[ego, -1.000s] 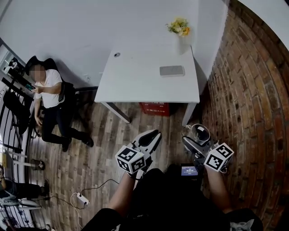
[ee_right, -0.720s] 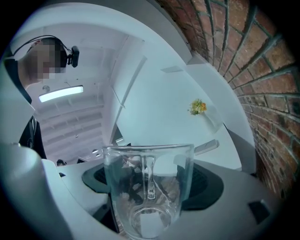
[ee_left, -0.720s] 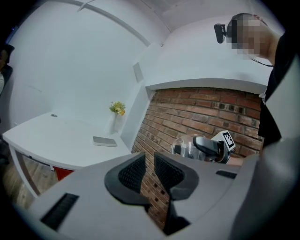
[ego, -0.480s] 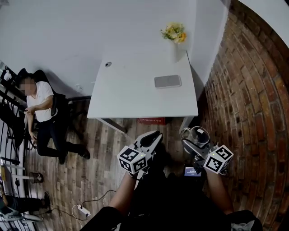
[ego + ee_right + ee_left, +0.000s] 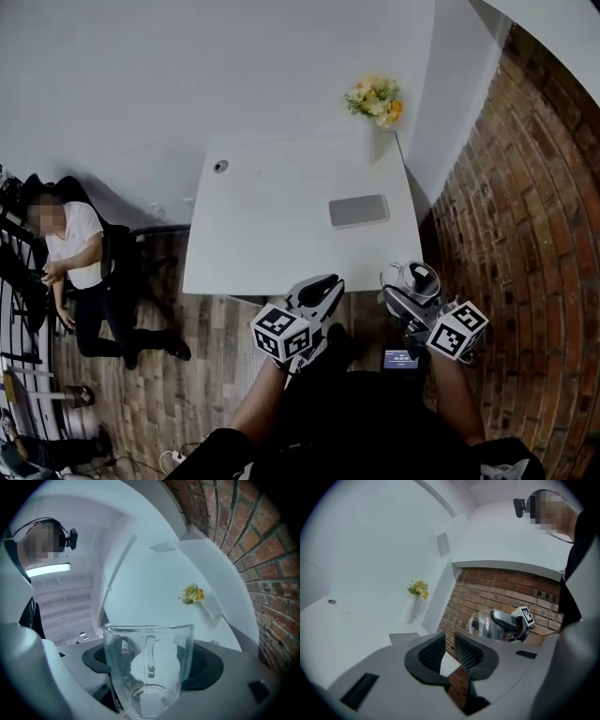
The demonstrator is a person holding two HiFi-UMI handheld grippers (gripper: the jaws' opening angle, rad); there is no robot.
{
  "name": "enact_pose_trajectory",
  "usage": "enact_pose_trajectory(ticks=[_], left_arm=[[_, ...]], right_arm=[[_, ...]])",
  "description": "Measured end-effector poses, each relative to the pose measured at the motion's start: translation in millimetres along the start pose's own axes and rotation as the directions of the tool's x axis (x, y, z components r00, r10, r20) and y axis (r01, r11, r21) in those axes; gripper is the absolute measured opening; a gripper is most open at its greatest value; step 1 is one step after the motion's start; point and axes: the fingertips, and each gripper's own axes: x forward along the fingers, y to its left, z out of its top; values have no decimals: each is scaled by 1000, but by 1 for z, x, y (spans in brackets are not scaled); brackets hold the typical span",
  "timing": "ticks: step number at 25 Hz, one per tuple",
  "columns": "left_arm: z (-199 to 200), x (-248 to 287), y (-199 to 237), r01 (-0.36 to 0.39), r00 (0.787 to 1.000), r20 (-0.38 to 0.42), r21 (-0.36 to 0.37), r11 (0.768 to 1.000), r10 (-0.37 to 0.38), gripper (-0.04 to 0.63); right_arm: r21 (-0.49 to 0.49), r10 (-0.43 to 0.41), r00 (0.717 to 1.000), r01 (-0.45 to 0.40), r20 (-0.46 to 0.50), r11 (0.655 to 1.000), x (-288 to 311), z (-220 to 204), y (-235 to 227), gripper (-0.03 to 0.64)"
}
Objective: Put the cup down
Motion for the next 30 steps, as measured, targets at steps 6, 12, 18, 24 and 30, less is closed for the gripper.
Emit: enact_pose_trajectory(ticks=[6,12,18,24,30], left_arm=[[21,16,38,34,999,-5,1,999,-34,66],[29,31,59,70,997,-24,-3,998,-70,66],[34,44,66,93,995,-29,-12,996,-93,66],[30,61,66,102,994,-46,-28,994,-104,61],[41,73,52,119,992,-31,-8,993,-119,61]], right_arm=[[-13,-11,1000,11,-1,1000,42,12,-11,417],[-7,-41,999,41,-6,999,66,18,-23,417],[-6,-60,998,60,-16,998,74,23,-30,417],[2,-68,998,68,-12,998,72,25,-42,417],[-15,-36,999,36,-11,999,73,34,-49,417]])
